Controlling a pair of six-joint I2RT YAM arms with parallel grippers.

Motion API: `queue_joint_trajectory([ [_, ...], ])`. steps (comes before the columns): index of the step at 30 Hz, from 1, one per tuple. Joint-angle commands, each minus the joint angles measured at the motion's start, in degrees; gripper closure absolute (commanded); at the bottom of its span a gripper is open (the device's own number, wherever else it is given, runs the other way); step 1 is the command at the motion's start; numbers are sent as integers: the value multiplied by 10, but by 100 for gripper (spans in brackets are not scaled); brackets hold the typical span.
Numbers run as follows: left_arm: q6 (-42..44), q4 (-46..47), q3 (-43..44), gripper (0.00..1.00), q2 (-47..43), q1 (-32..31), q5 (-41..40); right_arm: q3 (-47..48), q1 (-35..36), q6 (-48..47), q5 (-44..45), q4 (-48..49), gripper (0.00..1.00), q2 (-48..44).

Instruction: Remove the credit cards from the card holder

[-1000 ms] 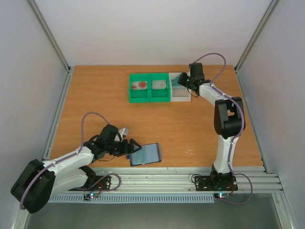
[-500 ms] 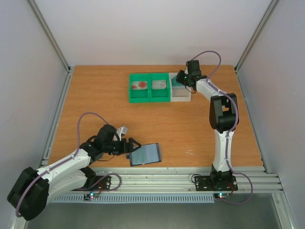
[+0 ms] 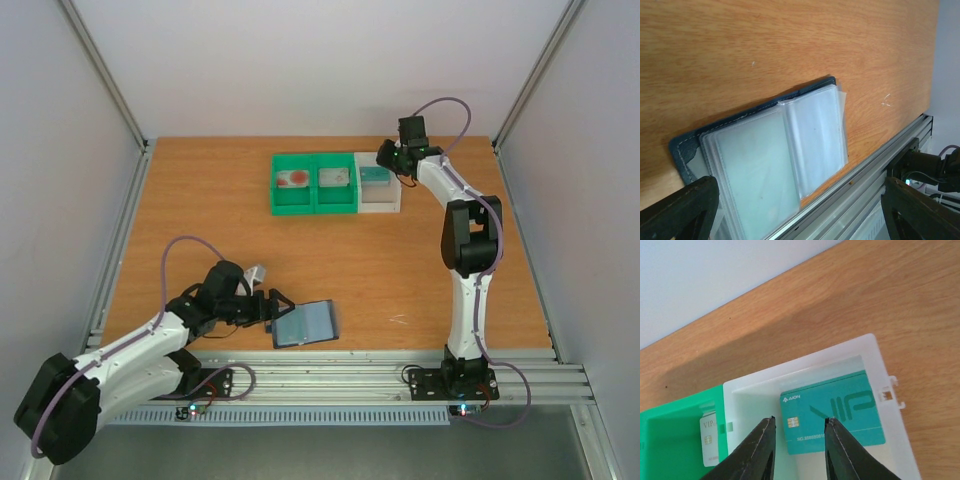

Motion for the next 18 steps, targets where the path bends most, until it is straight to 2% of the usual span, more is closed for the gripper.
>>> queue_joint_trajectory([
  [1, -8, -35, 14, 11, -12, -2, -16, 33, -5, -11, 15, -57, 71, 3],
  [6, -19, -89, 29, 12, -9, -2, -28, 28, -6, 1, -28, -87, 67, -38],
  [9, -14, -118, 38, 13, -14, -2, -34, -5, -6, 23, -66, -100, 65, -78],
  [13, -7, -157, 45, 14, -30, -2, -52, -93, -5, 50, -120, -80, 64, -148],
  [18, 5, -185, 52, 17, -38, -2, -67, -232, -4, 52, -148, -62, 65, -258],
])
